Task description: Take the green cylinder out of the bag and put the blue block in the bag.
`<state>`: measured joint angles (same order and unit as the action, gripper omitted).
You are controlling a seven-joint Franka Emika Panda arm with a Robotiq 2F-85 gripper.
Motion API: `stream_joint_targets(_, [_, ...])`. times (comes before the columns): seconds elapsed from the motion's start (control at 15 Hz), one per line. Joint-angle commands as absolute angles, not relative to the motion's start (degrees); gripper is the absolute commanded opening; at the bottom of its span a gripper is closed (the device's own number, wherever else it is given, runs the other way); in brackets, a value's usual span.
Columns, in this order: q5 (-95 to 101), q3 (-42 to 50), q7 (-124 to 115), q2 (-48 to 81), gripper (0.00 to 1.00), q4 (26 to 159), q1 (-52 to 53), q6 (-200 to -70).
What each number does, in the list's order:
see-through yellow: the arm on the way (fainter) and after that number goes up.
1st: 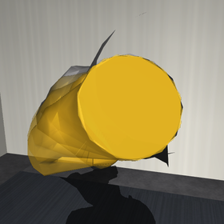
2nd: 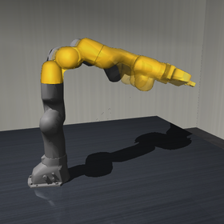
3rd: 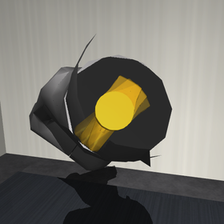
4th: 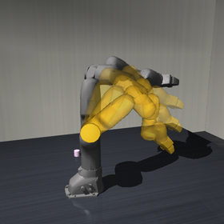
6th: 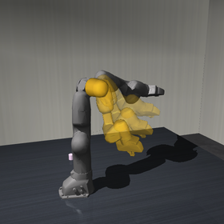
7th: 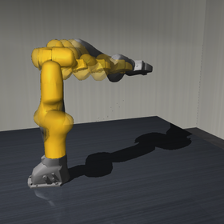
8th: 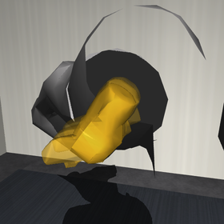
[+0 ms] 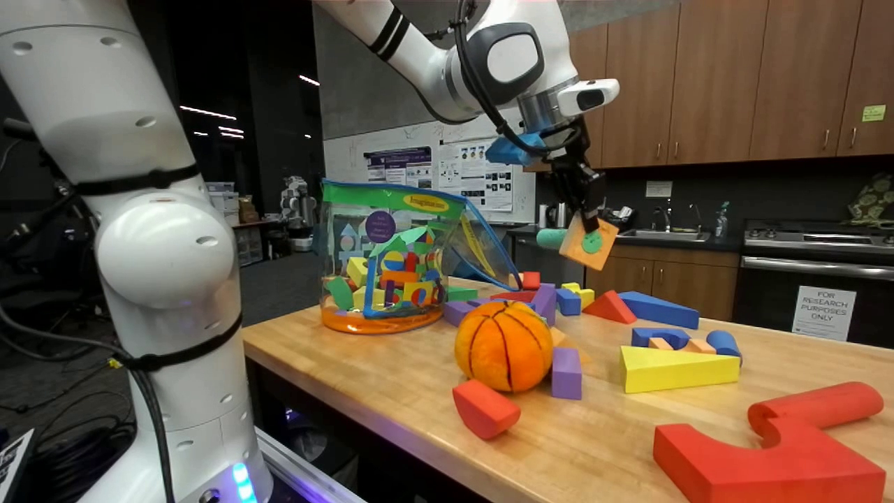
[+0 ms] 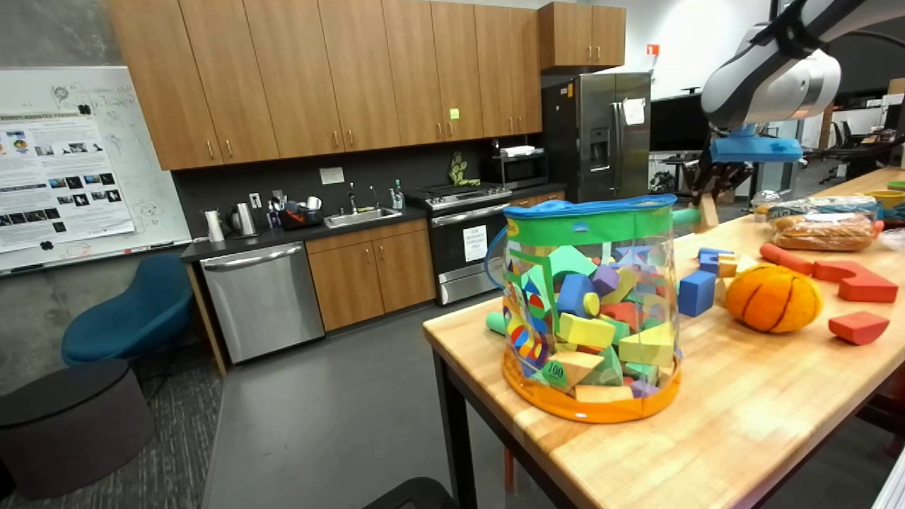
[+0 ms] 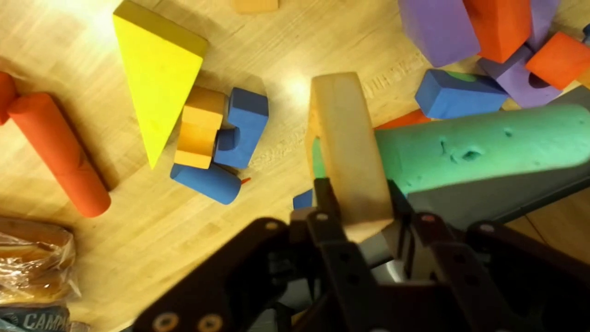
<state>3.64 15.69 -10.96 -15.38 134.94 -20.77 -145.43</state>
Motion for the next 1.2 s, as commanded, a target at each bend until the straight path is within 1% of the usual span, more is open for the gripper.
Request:
stream_joint_targets(0.0, [3.5,15.7,-10.8,-15.2,0.37,134.8,-20.8,-145.3])
stream_joint_targets(0.13, [3.5,15.7,-10.8,-15.2,0.5,134.8,-20.8,-145.3])
stream_joint_targets(0.2, [3.5,15.7,-10.8,-15.2,0.52,134.8,-20.8,-145.3])
stream_joint_targets(1.07, [3.5,15.7,-10.8,-15.2,0.52,134.8,-20.8,-145.3])
stream_joint_targets(1.13, [3.5,15.7,-10.8,-15.2,0.77,134.8,-20.8,-145.3])
